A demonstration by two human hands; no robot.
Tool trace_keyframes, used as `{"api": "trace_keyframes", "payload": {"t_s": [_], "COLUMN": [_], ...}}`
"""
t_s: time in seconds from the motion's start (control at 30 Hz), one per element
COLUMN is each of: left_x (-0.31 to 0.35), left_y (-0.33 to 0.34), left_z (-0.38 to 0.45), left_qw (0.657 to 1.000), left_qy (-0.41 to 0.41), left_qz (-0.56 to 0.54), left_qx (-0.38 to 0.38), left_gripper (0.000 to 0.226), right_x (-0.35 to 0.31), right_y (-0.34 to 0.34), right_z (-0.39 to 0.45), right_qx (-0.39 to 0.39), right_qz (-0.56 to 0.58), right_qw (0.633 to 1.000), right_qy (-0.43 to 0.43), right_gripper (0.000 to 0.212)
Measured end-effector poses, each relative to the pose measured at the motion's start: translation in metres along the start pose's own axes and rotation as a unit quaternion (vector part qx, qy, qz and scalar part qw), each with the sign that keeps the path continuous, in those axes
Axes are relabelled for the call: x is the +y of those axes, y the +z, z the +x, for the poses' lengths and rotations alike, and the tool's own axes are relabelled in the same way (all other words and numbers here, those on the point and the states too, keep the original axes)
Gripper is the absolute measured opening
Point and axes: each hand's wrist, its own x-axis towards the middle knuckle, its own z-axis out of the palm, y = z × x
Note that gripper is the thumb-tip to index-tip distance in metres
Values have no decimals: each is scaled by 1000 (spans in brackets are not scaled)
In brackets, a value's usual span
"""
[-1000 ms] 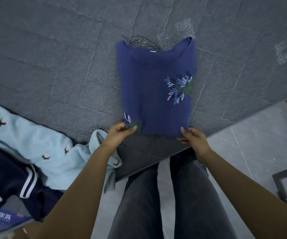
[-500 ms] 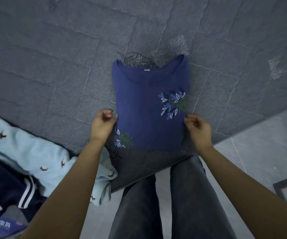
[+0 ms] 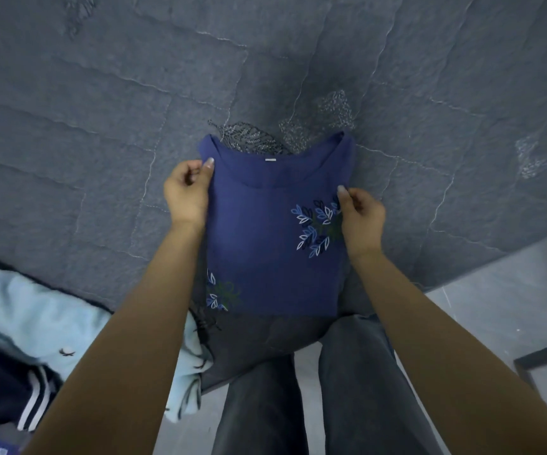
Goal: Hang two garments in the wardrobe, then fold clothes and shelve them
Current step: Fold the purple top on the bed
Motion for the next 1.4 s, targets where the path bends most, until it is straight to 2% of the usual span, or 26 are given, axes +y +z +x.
{"api": "trace_keyframes", "payload": {"t_s": [0.07, 0.1, 0.2, 0.27, 0.3, 0.37, 0.43, 0.53, 0.57, 0.63, 0.67, 0.8, 0.87, 1.0, 1.07, 1.13, 1.2, 1.3, 1.4], "left_x": [1, 0, -7, -10, -10, -10, -11, -13, -14, -15, -16, -19, -17, -2, 12, 31, 52, 86, 118], "left_y": [-3, -3, -3, -3, -4, -6, -11, -20, -23, -26, -28, -31, -31, -38, -46, -57, -71, -91, -101], "left_z": [0, 1, 5, 8, 9, 11, 15, 20, 22, 25, 26, 19, 6, -28, -49, -75, -107, -163, -223], "left_qw": [997, 996, 997, 998, 998, 996, 990, 947, 931, 912, 906, 906, 917, 949, 958, 955, 947, 933, 910], "left_qy": [-24, -37, -67, -67, -65, -82, -139, -225, -238, -256, -261, -234, -198, -109, -63, -31, -7, 28, 54], "left_qz": [-68, -76, -40, -20, -15, 5, 16, -36, -51, -80, -92, -133, -150, -134, -122, -112, -111, -118, -118], "left_qx": [-21, -28, -28, -4, 9, 18, -38, -228, -273, -311, -319, -326, -311, -263, -253, -274, -303, -339, -393], "left_gripper": [19, 19, 19, 18, 18, 23, 30, 25, 36, 54, 55, 31, 22, 12, 13, 17, 17, 17, 27], "right_x": [2, 3, 6, 3, 2, -2, -4, -7, -7, -7, -7, -6, -7, -19, -32, -45, -54, -62, -66], "right_y": [-3, -5, -10, -13, -15, -15, -13, -12, -11, -8, -6, -2, -7, -29, -48, -71, -97, -137, -182], "right_z": [7, 11, 22, 29, 32, 36, 39, 48, 53, 61, 64, 62, 48, -2, -37, -81, -129, -201, -270], "right_qx": [-63, -69, 16, 80, 88, 43, -41, -146, -176, -226, -242, -258, -260, -247, -220, -175, -125, -68, -1], "right_qz": [67, 47, -57, -34, -8, 46, 80, 128, 149, 165, 165, 189, 209, 241, 255, 287, 337, 387, 413], "right_qw": [994, 994, 998, 996, 996, 996, 991, 973, 963, 946, 940, 928, 926, 931, 938, 940, 933, 919, 910], "right_qy": [56, 66, 18, 1, 13, 69, 100, 122, 137, 165, 177, 192, 179, 121, 82, 53, 35, 14, -25], "right_gripper": [20, 21, 13, 9, 12, 18, 23, 24, 24, 26, 29, 27, 19, 18, 18, 19, 20, 33, 39]}}
